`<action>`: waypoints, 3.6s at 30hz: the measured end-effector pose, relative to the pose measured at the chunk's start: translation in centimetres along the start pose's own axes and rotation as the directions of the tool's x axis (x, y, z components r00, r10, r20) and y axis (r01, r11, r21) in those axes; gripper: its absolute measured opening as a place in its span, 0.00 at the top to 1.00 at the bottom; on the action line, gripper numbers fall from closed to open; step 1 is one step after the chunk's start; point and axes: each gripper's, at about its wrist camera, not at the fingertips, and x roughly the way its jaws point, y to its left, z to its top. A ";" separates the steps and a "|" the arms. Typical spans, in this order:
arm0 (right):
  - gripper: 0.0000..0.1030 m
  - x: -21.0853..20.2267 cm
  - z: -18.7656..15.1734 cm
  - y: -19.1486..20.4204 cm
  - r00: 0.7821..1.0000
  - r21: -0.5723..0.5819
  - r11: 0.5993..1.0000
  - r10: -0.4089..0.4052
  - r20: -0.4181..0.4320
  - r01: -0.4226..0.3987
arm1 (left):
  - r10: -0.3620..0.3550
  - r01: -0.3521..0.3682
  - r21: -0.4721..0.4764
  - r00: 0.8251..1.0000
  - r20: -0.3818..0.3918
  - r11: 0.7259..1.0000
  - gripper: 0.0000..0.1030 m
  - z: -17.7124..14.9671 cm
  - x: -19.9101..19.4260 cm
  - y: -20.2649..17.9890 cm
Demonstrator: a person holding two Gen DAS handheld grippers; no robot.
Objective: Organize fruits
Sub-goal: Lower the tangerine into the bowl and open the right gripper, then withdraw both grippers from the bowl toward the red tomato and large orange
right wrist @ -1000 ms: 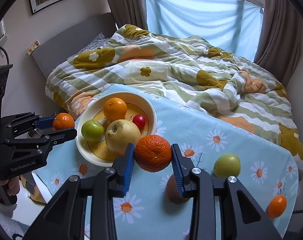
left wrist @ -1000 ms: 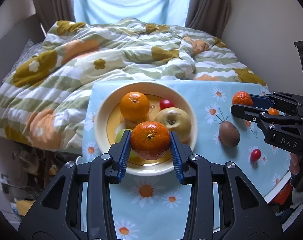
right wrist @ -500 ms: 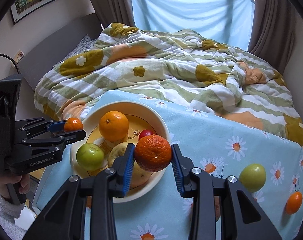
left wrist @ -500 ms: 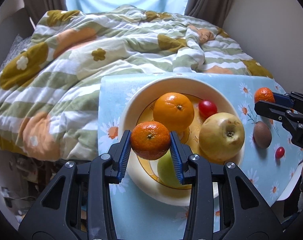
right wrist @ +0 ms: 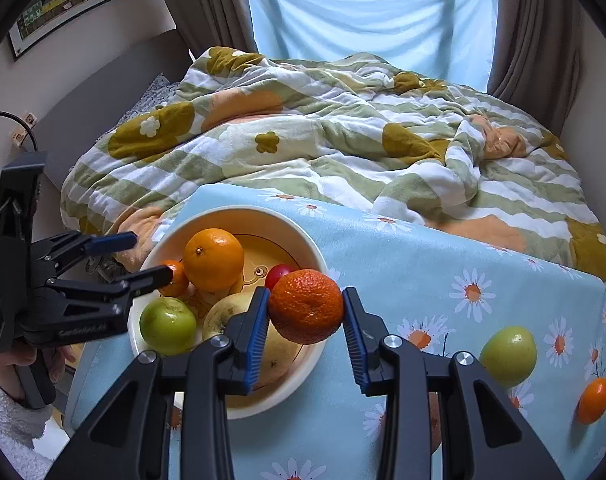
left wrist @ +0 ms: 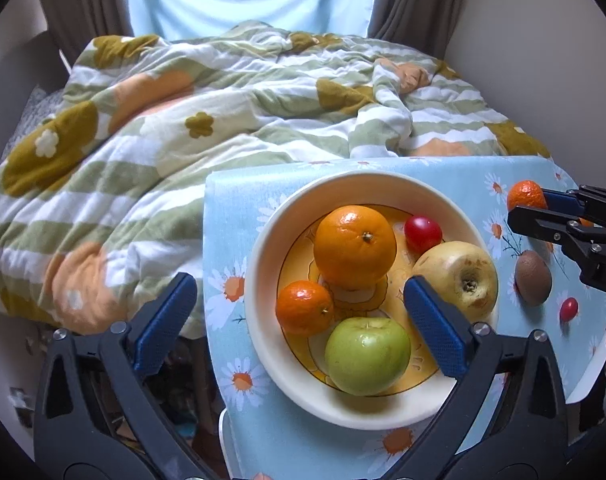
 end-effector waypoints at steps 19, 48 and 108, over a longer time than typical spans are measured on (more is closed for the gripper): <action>0.68 2.4 2.9 1.1 0.994 -0.145 0.984 0.093 -0.056 -0.101 | 0.095 -0.101 -0.103 0.994 -0.061 0.990 0.00 -3.1 -3.5 -0.9; 0.01 5.1 3.9 1.9 0.984 -0.212 0.961 0.174 -0.028 -0.176 | 0.103 -0.122 -0.173 0.988 -0.111 0.977 0.00 -4.6 -3.1 -2.5; 0.00 -14.2 -13.2 -25.4 0.984 0.121 0.976 -0.179 -0.002 0.178 | 0.010 -0.008 0.015 0.995 -0.100 1.000 0.00 -5.7 -2.9 -29.2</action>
